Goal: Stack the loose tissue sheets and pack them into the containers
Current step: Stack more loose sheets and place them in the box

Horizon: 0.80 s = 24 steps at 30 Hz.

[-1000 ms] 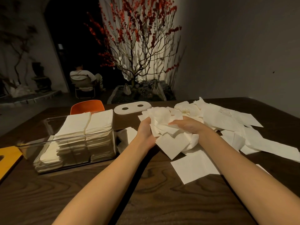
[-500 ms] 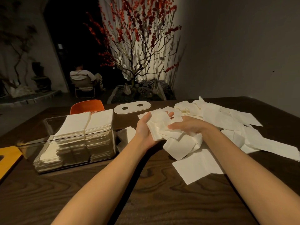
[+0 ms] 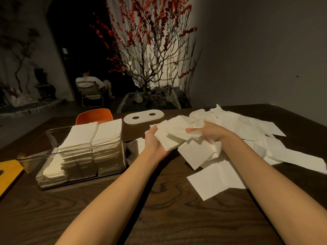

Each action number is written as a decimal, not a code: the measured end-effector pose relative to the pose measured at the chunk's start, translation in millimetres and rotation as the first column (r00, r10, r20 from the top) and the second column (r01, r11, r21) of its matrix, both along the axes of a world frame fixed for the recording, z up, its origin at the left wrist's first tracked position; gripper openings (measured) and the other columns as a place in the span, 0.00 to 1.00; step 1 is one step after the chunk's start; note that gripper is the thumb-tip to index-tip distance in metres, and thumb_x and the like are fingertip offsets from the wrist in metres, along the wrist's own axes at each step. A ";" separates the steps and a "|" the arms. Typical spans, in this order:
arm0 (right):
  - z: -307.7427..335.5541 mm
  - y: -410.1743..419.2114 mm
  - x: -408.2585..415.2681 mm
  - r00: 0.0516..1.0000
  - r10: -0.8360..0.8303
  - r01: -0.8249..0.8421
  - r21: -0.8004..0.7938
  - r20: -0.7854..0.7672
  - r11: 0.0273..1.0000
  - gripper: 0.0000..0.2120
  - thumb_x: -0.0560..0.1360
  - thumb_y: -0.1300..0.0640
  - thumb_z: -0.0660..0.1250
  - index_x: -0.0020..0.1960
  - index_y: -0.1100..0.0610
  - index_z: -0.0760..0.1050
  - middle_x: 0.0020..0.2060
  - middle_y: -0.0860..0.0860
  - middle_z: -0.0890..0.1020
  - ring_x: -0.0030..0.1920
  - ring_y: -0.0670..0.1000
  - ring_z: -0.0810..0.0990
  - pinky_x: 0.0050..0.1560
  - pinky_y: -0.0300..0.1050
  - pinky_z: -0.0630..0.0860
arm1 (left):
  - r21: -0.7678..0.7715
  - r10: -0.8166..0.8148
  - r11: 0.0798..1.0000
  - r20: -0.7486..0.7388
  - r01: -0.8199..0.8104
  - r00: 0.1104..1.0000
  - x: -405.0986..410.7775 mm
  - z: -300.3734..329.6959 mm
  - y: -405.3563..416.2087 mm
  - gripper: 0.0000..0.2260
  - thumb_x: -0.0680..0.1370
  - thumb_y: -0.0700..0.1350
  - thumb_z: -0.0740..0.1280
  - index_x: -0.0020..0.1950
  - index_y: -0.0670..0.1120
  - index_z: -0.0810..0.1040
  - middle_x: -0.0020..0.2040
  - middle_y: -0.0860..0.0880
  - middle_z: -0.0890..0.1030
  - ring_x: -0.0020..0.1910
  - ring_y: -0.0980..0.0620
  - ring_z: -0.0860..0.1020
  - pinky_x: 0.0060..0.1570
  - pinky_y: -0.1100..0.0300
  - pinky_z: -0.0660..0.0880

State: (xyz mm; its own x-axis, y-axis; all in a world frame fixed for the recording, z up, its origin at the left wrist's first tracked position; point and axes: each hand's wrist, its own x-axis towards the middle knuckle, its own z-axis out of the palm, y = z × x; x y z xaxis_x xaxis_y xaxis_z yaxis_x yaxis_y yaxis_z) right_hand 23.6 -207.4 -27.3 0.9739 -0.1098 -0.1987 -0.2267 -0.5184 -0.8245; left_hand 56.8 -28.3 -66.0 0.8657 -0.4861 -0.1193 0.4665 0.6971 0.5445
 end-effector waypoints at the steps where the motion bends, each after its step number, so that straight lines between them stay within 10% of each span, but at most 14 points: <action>1: 1.0 -0.3 -0.3 1.000 -0.011 0.011 0.044 0.015 0.999 0.28 0.70 0.40 0.71 0.65 0.50 0.69 0.52 0.54 0.80 0.53 0.55 0.79 0.55 0.52 0.76 | 0.003 -0.014 1.000 -0.007 0.014 1.000 1.7 -2.0 0.2 0.18 0.81 0.50 0.53 0.66 0.43 0.71 0.68 0.36 0.73 0.68 0.34 0.70 0.69 0.39 0.62; 11: -6.4 26.5 3.4 0.998 -0.037 0.037 0.005 0.049 0.999 0.28 0.72 0.40 0.69 0.66 0.51 0.69 0.60 0.53 0.77 0.55 0.51 0.76 0.54 0.48 0.72 | 0.066 -0.043 0.997 0.028 0.041 0.999 -22.3 11.1 -17.2 0.34 0.74 0.72 0.54 0.61 0.44 0.75 0.61 0.39 0.79 0.62 0.37 0.75 0.63 0.43 0.69; 24: 0.7 18.3 -1.0 0.986 -0.119 0.137 -0.159 0.113 0.978 0.29 0.78 0.40 0.60 0.73 0.54 0.62 0.66 0.54 0.73 0.57 0.52 0.73 0.51 0.46 0.70 | -0.040 0.027 0.999 -0.050 -0.030 0.998 -8.1 13.3 9.3 0.13 0.80 0.46 0.59 0.58 0.38 0.72 0.52 0.39 0.79 0.54 0.43 0.77 0.66 0.45 0.67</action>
